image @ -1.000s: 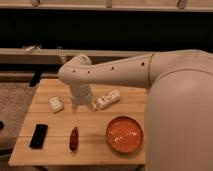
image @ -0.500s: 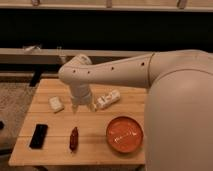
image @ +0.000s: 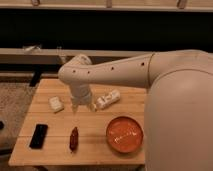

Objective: Push the ceramic bowl across the table

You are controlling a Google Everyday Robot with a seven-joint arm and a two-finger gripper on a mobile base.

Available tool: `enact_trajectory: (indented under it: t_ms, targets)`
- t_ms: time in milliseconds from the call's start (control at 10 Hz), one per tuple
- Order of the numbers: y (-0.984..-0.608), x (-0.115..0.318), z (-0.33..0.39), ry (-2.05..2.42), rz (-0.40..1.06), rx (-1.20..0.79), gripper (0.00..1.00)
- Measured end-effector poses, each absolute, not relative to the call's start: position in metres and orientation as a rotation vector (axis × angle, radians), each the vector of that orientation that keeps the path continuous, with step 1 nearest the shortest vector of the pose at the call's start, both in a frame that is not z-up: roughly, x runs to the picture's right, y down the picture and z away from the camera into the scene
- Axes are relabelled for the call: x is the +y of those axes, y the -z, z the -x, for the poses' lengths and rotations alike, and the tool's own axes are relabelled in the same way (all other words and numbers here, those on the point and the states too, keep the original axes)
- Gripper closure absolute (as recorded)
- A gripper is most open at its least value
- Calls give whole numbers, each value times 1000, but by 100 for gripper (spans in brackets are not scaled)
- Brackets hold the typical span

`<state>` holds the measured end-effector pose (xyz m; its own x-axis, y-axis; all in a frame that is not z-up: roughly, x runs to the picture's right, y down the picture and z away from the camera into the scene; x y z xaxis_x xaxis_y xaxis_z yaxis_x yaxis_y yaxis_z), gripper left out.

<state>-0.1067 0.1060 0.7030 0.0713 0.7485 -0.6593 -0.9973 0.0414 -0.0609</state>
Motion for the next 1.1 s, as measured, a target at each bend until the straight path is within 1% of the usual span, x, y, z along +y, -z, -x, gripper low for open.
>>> enact_trajectory:
  t_ms: [400,600,1100]
  targets:
    - [-704,107,105,-1440,586,536,35]
    - [-704,117,83,-1472,578,562,35]
    - [-704,162,19,-1583,626,652,35]
